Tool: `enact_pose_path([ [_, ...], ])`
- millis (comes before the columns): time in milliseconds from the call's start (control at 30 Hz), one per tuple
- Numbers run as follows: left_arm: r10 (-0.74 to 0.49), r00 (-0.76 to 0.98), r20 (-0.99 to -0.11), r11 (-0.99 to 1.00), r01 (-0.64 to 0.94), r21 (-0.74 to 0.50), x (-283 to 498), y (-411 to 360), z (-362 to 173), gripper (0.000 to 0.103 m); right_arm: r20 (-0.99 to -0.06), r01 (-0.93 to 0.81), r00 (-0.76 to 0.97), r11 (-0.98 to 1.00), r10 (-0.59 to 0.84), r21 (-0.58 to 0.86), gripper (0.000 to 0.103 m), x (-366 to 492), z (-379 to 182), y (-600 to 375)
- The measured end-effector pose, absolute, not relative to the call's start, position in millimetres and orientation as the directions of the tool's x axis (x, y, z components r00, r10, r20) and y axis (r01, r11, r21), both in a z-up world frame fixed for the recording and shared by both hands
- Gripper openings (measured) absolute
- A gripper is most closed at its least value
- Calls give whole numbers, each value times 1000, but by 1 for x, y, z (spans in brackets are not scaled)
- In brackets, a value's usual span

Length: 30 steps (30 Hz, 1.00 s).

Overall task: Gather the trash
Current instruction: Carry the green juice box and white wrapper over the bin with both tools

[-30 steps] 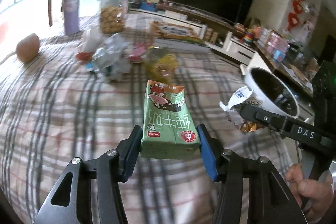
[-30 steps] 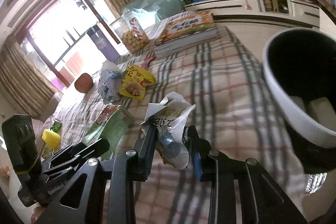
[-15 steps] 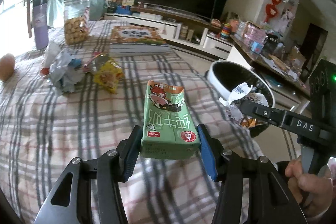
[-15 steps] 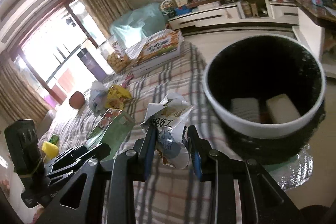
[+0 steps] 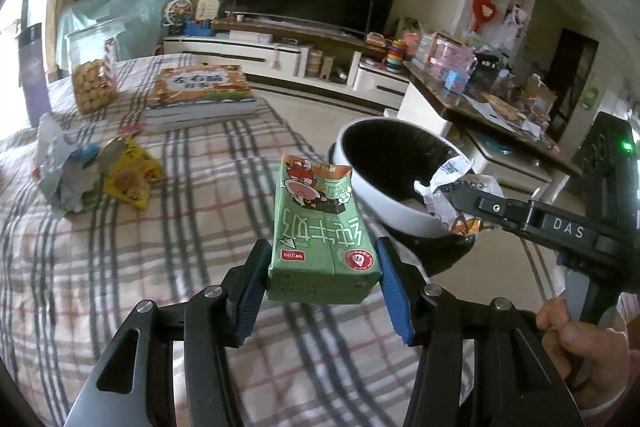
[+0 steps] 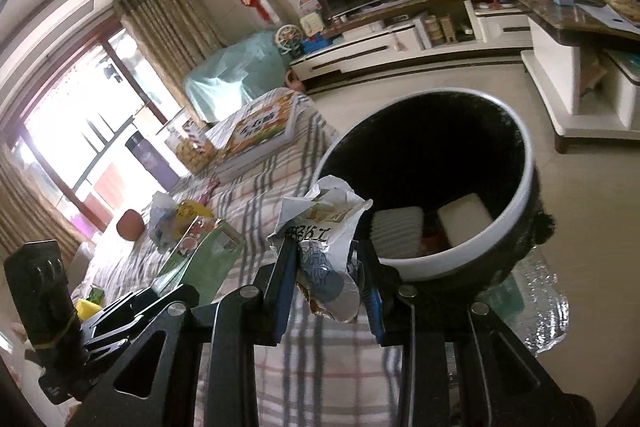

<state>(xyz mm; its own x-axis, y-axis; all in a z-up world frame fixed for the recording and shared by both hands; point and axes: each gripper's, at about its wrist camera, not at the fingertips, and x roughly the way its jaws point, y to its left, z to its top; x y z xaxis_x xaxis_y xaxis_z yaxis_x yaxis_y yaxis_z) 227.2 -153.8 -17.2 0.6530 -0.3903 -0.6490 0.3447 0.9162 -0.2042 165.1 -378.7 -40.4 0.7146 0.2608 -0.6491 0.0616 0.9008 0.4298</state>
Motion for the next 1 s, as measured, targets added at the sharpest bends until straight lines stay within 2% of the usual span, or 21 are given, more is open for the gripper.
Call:
enact_pose_path([
  [1000,-443,628,-640,878,449,-167,281,-224,-17,51,-657,147,734,905,170,398,31,183,-36,-440],
])
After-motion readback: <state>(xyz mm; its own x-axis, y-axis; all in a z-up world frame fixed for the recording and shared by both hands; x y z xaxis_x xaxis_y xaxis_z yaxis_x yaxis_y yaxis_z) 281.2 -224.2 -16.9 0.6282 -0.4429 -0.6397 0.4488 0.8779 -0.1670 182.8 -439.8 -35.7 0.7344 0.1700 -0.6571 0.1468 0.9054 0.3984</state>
